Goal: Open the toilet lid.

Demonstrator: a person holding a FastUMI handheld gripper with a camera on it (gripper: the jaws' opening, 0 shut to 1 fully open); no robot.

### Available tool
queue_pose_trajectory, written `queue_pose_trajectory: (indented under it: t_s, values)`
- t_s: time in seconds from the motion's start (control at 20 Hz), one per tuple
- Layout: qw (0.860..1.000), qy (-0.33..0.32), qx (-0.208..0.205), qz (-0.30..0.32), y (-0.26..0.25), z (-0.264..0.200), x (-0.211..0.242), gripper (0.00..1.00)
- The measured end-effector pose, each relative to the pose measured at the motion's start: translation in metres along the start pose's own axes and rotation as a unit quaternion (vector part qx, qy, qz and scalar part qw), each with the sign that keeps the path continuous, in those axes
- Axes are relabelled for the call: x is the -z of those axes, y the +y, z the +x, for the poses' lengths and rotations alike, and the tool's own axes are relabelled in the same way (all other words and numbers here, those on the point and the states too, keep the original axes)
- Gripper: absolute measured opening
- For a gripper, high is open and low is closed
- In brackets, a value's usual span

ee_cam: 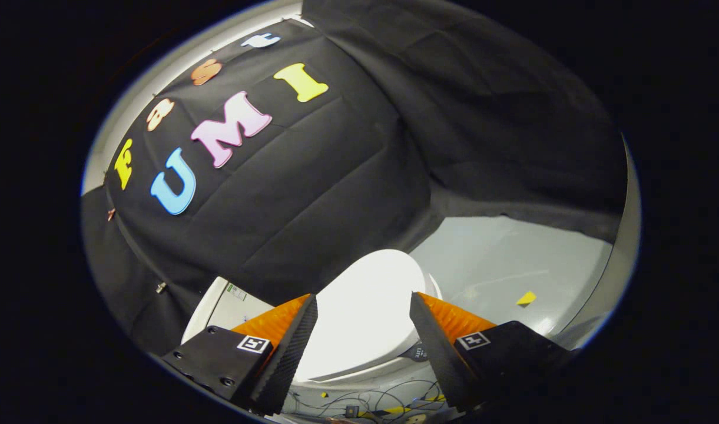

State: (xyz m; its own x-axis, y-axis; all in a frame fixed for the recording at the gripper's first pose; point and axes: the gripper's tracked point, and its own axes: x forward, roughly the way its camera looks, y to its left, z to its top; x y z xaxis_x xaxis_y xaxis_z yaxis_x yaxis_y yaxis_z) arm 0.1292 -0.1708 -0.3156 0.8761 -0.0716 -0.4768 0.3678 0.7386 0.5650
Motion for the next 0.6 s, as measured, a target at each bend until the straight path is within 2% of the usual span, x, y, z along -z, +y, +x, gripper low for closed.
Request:
queue_pose_trajectory:
  t_s: [0.3, 0.6]
  values:
    - [0.995, 0.062, 0.014, 0.074, -0.059, 0.053, 0.057, 0.98]
    - [0.985, 0.120, 0.013, 0.120, -0.091, 0.069, 0.117, 0.97]
